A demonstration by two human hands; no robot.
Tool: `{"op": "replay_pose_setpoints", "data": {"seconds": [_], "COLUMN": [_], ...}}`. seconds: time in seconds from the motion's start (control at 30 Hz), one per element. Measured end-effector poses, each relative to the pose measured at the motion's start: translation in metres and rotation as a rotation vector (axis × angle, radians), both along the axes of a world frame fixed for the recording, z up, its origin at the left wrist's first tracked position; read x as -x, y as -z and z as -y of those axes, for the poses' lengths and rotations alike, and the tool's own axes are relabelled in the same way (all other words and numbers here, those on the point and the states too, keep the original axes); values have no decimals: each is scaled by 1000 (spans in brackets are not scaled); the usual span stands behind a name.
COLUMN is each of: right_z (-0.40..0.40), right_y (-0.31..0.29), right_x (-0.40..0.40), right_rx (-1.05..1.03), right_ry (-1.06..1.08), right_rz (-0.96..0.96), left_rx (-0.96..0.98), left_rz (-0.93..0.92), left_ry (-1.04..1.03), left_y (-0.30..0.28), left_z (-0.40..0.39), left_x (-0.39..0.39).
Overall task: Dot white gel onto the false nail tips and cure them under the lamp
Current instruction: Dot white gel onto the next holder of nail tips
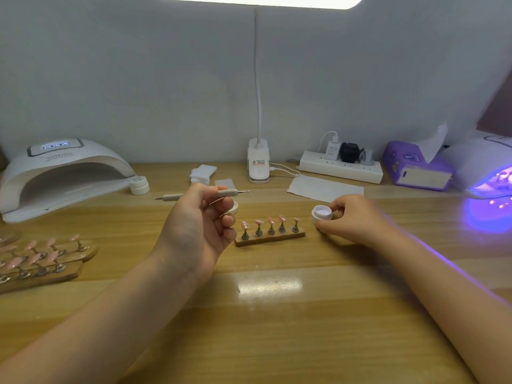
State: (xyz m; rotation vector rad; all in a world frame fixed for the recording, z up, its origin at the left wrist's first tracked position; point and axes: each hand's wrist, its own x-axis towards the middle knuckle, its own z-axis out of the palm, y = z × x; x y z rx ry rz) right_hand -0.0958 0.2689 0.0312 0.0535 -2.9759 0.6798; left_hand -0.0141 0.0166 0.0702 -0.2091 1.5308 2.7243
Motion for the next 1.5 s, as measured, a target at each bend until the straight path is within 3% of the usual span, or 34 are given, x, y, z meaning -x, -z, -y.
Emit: {"op": "replay_pose_setpoints", "data": {"seconds": [0.17, 0.23, 0.3, 0.47, 0.87, 1.13, 1.23, 1.5], "right_z": [9, 23, 40, 76, 95, 104, 107, 100], "right_y": [-16, -25, -32, -19, 16, 19, 11, 13], "right_x": [-13, -23, -35, -53, -54, -55, -59, -53], "right_rx": [8, 51, 67, -6, -364, -364, -347, -395], "right_ry": [-32, -111, -206, -321, -318, -299, -260, -320], "right_rz": [-253, -431, -491, -341, -450, -442, -526, -427], "left_rx": [-3, -1, 0, 6, 4, -6, -8, -14], "left_rz": [2, 1, 1, 15, 20, 13, 9, 9], "left_ry": [-13, -16, -21, -39, -56, -55, -57, -45], "left_y": [1, 2, 3, 4, 3, 2, 1, 0], "left_z": [2, 3, 3, 3, 3, 3, 3, 0], "left_x": [2, 3, 4, 5, 4, 6, 6, 4]}}
